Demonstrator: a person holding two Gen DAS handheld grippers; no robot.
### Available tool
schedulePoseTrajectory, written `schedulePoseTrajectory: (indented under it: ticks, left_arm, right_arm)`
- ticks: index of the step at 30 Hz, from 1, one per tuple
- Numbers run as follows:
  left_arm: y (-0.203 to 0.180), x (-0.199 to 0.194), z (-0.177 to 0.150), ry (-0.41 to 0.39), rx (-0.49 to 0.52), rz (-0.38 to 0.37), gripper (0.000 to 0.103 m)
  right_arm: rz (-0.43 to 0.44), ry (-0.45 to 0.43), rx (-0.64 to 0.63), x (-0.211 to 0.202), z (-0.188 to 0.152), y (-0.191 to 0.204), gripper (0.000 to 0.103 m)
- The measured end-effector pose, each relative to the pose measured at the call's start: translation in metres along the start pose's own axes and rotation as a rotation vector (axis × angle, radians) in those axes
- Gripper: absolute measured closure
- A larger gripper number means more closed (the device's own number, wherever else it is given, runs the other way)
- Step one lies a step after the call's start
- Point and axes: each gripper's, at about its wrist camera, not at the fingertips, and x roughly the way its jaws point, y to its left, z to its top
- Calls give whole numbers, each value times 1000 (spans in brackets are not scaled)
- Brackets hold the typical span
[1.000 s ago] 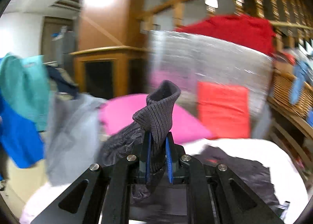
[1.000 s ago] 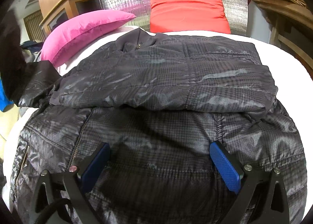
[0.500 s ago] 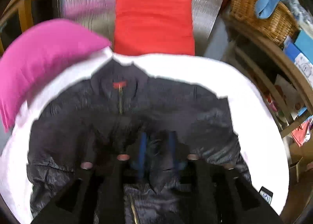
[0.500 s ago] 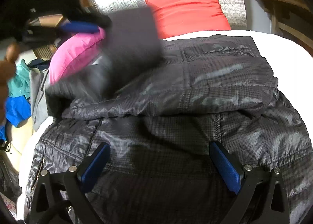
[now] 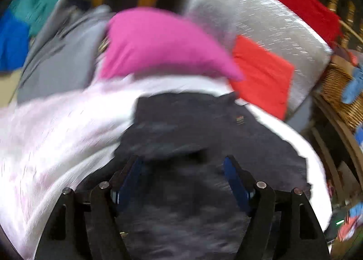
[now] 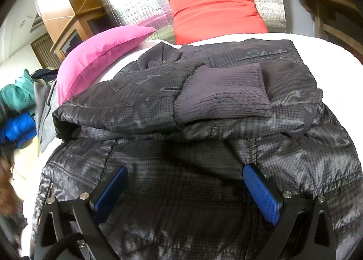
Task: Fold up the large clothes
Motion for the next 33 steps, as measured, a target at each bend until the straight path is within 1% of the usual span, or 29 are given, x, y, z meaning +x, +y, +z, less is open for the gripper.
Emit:
schedulePoseTrajectory:
  ticks: [1,2,3,4,5,6,7,8,9,12,13,15,17,19,20,21,22,23,24,25,26,27,28,29,30,31,33]
  left_arm:
    - [8,6,1,20,-21,19,28]
    - [15,10,7,37,-49,21,28]
    - [18,11,12,34,-63,4,28]
    - [22,9,16,21,-76,-5,28]
    - [23,9,18,9,-92,2,28]
    - [25,9,19,8,-115,-2,28]
    - [27,9,21,19,-147,-23,28]
    - [28,10,20,32,-165,-42,28]
    - [29,9,21,36,-173,-57,28]
    - [30,-6,22,14,-160,-69,28]
    - [31,-9,23,9,-158,-72,28]
    - [32,-9,24,11,-161,-79,28]
    - [36,-7,25,23,-176,-81,28]
    - [44,-4,27,36,-211,-86,28]
    - [50,-5,29,36,-231,-84,28]
    - [56,-5,31,33,-253,-79,28]
    - [64,-6,33,26,-285,-77,28]
    - [70,-6,34,24,-302,-75,28]
    - [76,-6,35,24,-320,-68,28]
    - [80,-6,35,26,-334,-60,28]
    - [85,-4,35,32,-347,-54,28]
    - [87,-3,35,39,-357,-52,28]
    - [90,-2,34,47,-371,-52,28]
    - [93,-1,34,53,-383,-52,28]
    - [95,0,34,53,-390,-50,28]
    - [95,0,35,51,-391,-46,28]
    - [93,1,35,52,-378,-40,28]
  right_arm:
    - [24,20,41,-5,4,-3,1]
    - [85,20,127,-16,8,-9,4]
    - [139,5,193,-25,12,-14,6]
    - [173,-10,239,-32,16,-18,6]
    - [226,-35,319,-40,25,-23,6]
    - [262,-37,382,-41,31,-27,6]
    - [290,-15,446,-36,36,-31,6]
    - [294,8,489,-29,39,-33,6]
    - [281,25,529,-21,42,-36,6]
    - [285,33,595,-2,49,-38,8]
    - [278,32,605,2,50,-38,8]
    - [230,11,593,9,56,-35,12]
    - [208,23,593,19,60,-33,12]
    - [180,28,582,24,63,-31,20]
    - [161,38,568,28,66,-30,33]
    - [121,64,547,32,69,-27,58]
    - [90,85,527,33,71,-27,70]
    - [57,92,481,33,78,-22,71]
    - [9,70,405,27,87,-11,76]
    - [-24,49,346,19,94,-5,77]
    - [-73,7,249,7,106,10,78]
    - [-128,-54,141,-8,118,28,78]
    - [-157,-97,79,-19,121,38,78]
    - [-206,-170,-15,-34,127,52,78]
    - [-240,-197,-63,-38,128,58,78]
    - [-263,-199,-89,-36,129,60,78]
    - [-299,-129,-101,-12,120,48,78]
